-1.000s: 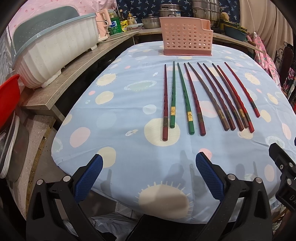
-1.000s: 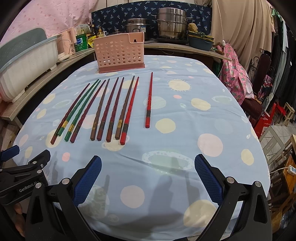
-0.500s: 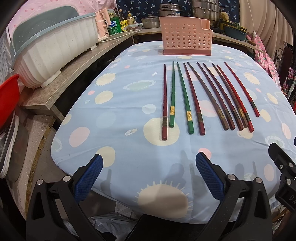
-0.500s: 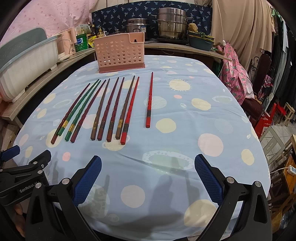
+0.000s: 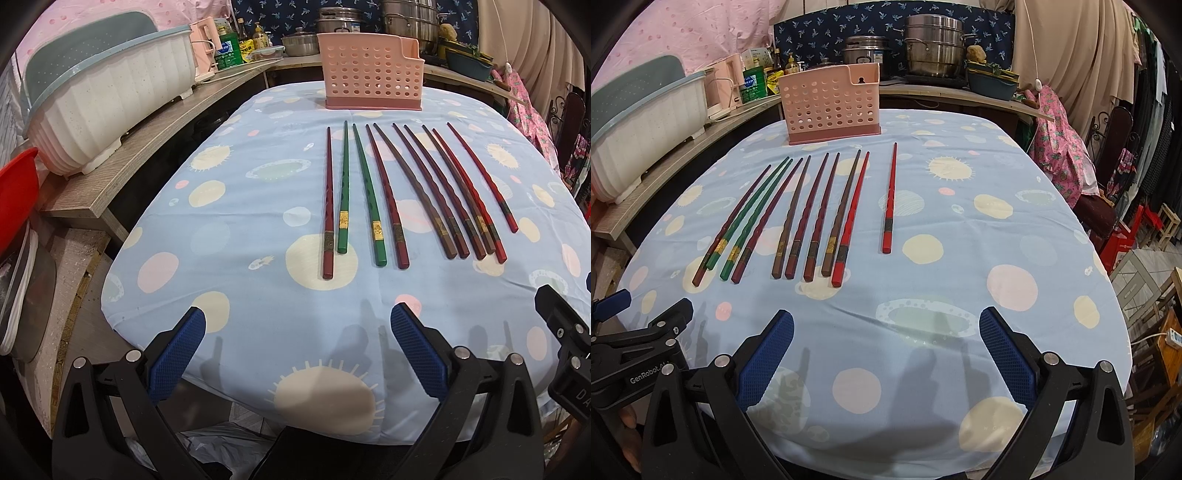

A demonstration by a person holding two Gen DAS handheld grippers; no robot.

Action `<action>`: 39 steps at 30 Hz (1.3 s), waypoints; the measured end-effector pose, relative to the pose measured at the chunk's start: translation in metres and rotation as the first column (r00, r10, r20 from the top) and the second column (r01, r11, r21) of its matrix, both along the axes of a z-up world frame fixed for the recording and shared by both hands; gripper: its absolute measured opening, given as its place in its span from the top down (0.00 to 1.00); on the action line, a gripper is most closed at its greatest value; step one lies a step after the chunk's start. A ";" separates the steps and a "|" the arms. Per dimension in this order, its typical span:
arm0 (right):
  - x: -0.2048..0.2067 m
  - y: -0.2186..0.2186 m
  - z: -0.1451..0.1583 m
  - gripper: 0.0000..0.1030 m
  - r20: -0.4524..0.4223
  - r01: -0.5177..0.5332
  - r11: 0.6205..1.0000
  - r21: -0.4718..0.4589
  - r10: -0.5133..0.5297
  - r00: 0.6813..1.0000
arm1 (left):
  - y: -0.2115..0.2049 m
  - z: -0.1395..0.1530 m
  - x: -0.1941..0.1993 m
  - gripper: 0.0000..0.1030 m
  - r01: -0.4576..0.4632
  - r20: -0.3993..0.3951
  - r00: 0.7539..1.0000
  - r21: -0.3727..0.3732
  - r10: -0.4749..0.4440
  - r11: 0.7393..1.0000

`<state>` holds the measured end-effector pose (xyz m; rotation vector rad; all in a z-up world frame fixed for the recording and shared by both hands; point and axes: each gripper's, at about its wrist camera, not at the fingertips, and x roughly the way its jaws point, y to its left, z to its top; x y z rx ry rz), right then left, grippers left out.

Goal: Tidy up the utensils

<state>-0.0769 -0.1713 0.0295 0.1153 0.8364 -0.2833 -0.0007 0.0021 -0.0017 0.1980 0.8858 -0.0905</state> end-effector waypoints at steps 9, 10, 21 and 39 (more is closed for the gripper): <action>0.000 -0.005 -0.005 0.07 -0.003 0.015 1.000 0.005 -0.015 1.000 | 0.010 -0.003 0.011 0.07 -0.048 -0.017 0.999 -0.029 0.047 0.998; 0.002 -0.006 -0.005 0.07 -0.007 0.004 1.000 0.017 -0.004 1.000 | 0.012 -0.004 0.013 0.07 -0.055 -0.020 0.998 -0.034 0.055 0.998; 0.012 -0.016 -0.007 0.07 -0.020 0.031 0.999 0.014 -0.030 0.999 | 0.019 -0.004 0.051 0.07 -0.090 -0.039 0.995 -0.052 0.088 0.995; 0.049 -0.037 -0.010 0.07 -0.043 0.046 0.998 0.040 -0.044 0.998 | 0.027 -0.020 0.079 0.15 -0.123 -0.091 0.989 -0.023 0.121 0.992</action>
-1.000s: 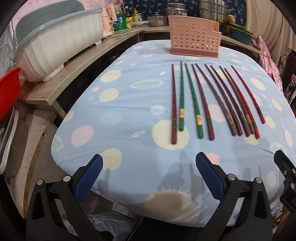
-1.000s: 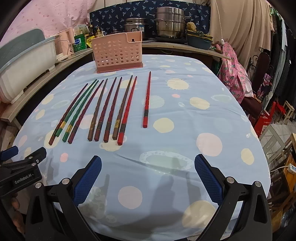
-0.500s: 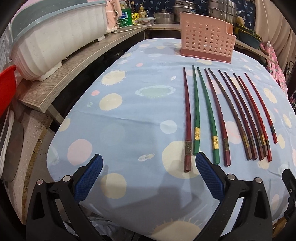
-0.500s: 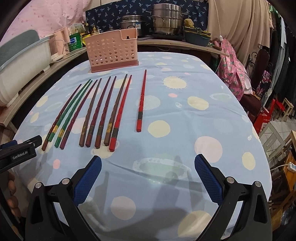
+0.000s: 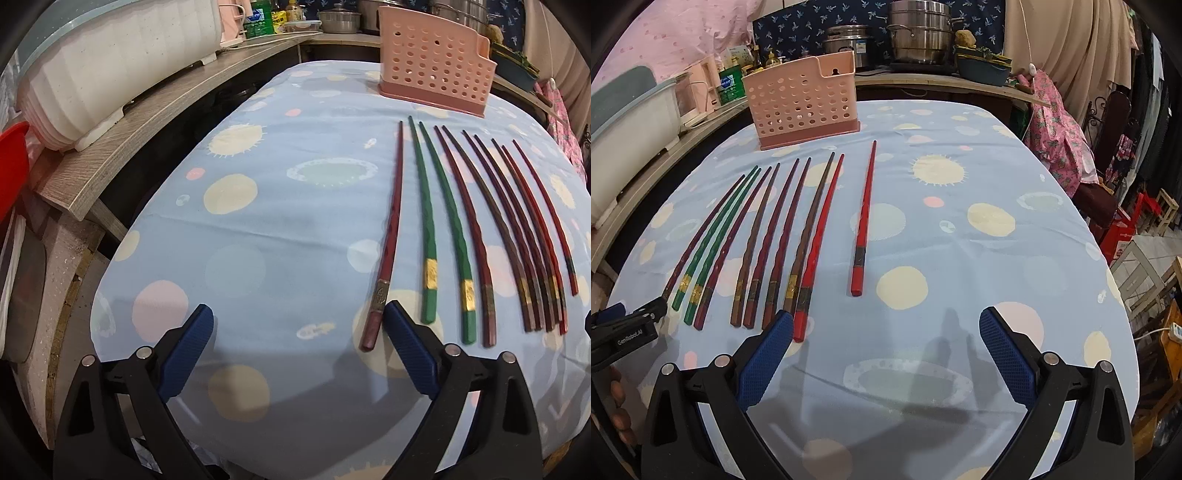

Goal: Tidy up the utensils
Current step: 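Grasp a dark red chopstick with the left gripper while the right grasps a bright red chopstick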

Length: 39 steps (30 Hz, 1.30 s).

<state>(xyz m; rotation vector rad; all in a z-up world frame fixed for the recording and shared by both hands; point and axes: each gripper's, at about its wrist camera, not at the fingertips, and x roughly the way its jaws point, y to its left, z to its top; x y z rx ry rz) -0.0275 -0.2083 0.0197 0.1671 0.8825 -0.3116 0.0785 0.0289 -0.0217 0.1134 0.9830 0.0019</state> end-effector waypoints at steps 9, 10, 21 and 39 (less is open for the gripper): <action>0.033 -0.010 -0.003 0.26 -0.007 -0.018 1.000 0.025 0.019 1.000 | -0.003 0.004 0.021 0.40 0.004 -0.017 1.000 -0.026 -0.004 1.000; 0.036 -0.010 -0.005 0.31 -0.011 -0.023 0.999 0.030 0.024 1.000 | -0.004 0.004 0.023 0.44 0.007 -0.021 1.000 -0.032 -0.007 0.999; 0.054 -0.010 -0.014 0.79 -0.041 -0.066 0.996 0.057 0.068 0.997 | -0.012 0.005 0.029 0.85 0.058 -0.053 0.997 -0.085 -0.062 0.995; 0.062 -0.042 0.058 0.93 0.102 -0.056 0.990 0.129 0.043 0.994 | 0.014 0.071 0.048 0.92 0.015 0.045 0.999 -0.186 -0.007 0.982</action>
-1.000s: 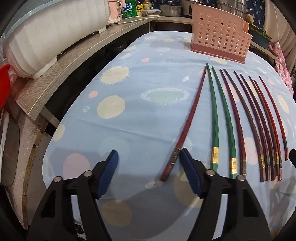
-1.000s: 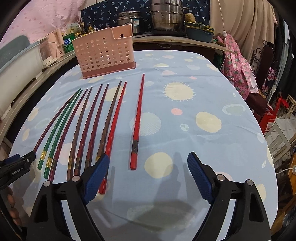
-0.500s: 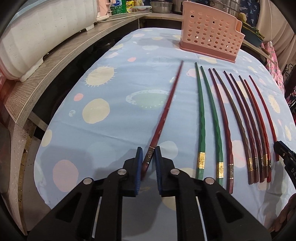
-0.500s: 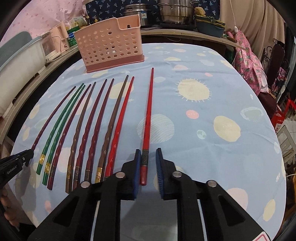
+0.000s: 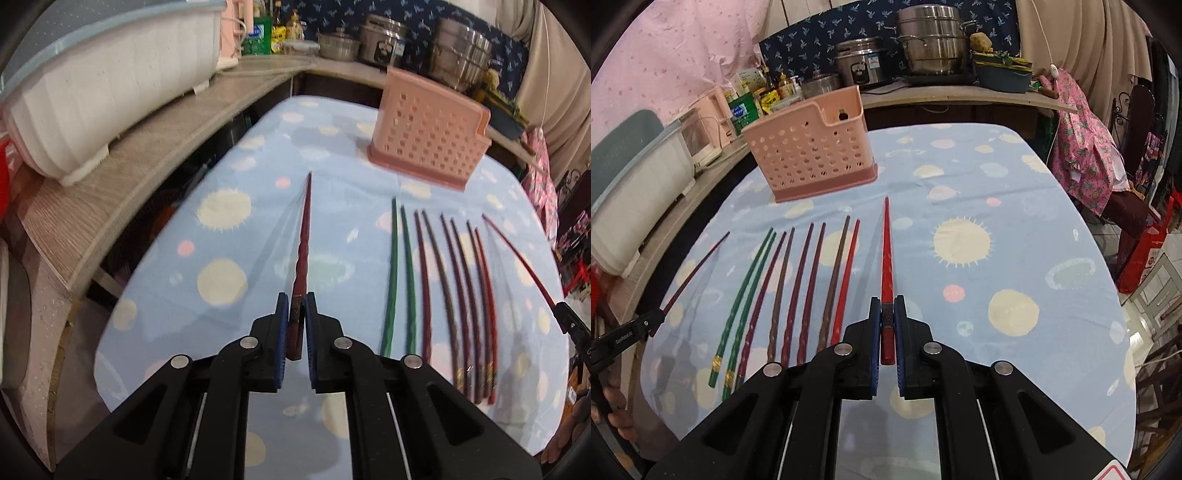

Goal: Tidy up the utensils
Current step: 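Grasp a dark red chopstick with the left gripper while the right grasps a bright red chopstick, then lift both held chopsticks and lower them into the pink basket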

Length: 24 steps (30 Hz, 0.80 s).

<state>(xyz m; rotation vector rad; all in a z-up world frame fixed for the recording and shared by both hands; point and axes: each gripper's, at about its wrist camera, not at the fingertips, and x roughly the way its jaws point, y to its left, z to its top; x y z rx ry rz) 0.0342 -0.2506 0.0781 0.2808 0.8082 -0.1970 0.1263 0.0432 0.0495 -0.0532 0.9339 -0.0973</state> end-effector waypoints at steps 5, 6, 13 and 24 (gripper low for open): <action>0.018 -0.013 0.042 0.93 0.088 0.009 1.000 -0.019 -0.007 0.996 | 0.003 0.044 0.021 0.92 -0.011 0.090 0.996 -0.028 0.013 1.000; 0.022 -0.015 0.050 0.94 0.105 0.013 1.000 -0.025 -0.010 0.994 | 0.004 0.052 0.026 0.92 -0.012 0.107 0.994 -0.030 0.015 0.999; 0.056 -0.034 0.091 0.94 0.182 0.022 1.000 0.000 -0.022 0.983 | -0.003 0.101 0.065 0.93 -0.003 0.190 0.982 -0.069 0.016 0.998; 0.095 -0.050 0.154 0.94 0.311 0.014 1.000 0.022 -0.020 0.950 | -0.029 0.175 0.121 0.94 0.058 0.279 0.960 -0.132 -0.019 0.990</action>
